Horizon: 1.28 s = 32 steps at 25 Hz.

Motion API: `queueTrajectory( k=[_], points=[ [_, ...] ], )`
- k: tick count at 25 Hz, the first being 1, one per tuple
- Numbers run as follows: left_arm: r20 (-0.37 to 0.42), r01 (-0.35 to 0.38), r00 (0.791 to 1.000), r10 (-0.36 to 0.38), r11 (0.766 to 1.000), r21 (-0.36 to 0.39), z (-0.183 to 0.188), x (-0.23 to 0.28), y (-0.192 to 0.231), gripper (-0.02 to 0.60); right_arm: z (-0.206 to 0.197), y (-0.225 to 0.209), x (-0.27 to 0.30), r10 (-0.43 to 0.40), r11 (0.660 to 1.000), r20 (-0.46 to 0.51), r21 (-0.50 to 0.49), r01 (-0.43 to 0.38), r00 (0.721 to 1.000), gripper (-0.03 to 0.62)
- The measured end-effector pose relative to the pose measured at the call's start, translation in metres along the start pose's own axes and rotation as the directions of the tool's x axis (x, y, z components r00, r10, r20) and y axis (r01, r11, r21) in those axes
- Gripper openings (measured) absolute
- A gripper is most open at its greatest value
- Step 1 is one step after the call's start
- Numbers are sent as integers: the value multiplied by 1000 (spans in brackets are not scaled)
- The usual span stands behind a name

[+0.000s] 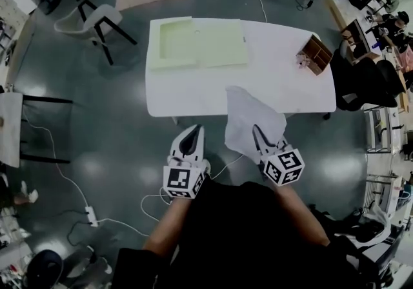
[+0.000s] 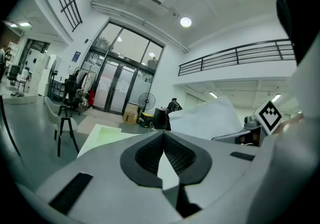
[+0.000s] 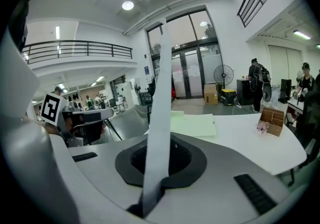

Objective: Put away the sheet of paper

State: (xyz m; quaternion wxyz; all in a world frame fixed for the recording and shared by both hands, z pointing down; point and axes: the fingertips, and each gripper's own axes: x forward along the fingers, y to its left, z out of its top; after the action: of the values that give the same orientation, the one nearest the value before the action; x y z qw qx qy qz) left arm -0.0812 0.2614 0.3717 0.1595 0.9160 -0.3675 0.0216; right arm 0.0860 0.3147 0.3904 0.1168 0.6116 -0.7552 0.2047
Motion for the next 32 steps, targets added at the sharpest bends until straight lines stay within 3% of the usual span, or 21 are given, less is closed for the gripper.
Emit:
queueTrajectory(
  k=[10, 14, 22, 26, 32],
  points=[
    [-34, 3, 999, -2, 1000, 15, 0, 13, 19, 3, 4, -3, 29, 8, 999, 13, 51, -9, 1000, 0],
    [-48, -49, 998, 51, 998, 30, -1, 27, 33, 3, 4, -12, 53, 60, 996, 15, 66, -61, 998, -2],
    [-57, -159, 986, 159, 987, 11, 13, 95, 62, 3, 45, -55, 121, 174, 982, 45, 61, -177, 984, -2],
    [-46, -220, 974, 221, 975, 22, 32, 126, 83, 3, 54, -85, 150, 205, 974, 27, 91, -207, 978, -2],
    [-63, -249, 966, 251, 968, 38, 37, 165, 92, 3, 71, -124, 182, 222, 970, 10, 100, -222, 975, -2]
  ],
)
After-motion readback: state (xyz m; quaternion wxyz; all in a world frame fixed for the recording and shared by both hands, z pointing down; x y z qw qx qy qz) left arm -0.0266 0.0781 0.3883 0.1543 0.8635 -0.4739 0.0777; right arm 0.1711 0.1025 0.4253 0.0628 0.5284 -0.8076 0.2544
